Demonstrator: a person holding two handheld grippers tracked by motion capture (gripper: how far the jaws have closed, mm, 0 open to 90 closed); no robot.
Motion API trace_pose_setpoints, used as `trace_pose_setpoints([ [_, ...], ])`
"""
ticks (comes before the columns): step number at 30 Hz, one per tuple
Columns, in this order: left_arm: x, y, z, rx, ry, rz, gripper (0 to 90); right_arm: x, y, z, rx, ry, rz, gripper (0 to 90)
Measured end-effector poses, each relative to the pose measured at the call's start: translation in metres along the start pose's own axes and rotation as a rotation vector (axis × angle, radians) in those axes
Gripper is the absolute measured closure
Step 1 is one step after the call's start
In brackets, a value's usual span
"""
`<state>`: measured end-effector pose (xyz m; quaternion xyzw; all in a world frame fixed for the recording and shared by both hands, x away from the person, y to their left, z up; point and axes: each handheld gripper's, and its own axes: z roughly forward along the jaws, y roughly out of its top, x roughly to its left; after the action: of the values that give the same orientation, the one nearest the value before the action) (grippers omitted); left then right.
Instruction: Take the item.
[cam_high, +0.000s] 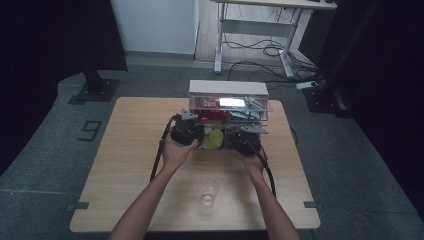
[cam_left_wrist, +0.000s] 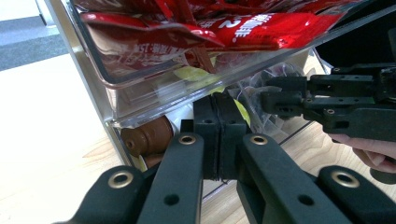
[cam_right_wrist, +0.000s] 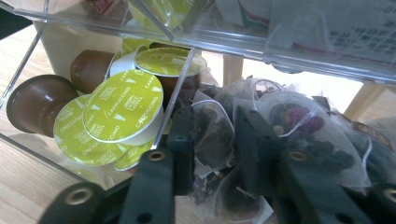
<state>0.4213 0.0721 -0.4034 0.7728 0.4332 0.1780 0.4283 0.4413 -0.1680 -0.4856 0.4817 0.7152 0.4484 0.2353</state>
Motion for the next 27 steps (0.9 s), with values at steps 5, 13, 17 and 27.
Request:
trace_pose_setpoints([
  [5, 0.000, 0.000, 0.000, 0.001, 0.000, 0.002, 89.1, -0.002, 0.000, 0.000, 0.005, 0.028, -0.001, 87.5],
  [13, 0.000, -0.001, 0.000, -0.006, -0.002, -0.008, 88.9, -0.003, 0.003, -0.014, -0.031, 0.051, -0.012, 88.8],
  [17, 0.001, -0.002, 0.000, -0.007, -0.002, -0.008, 88.9, -0.003, 0.004, -0.023, -0.048, 0.059, -0.019, 88.9],
  [27, 0.000, -0.002, -0.001, -0.008, 0.002, -0.010, 88.6, -0.001, 0.007, -0.040, -0.074, 0.084, -0.043, 88.9],
])
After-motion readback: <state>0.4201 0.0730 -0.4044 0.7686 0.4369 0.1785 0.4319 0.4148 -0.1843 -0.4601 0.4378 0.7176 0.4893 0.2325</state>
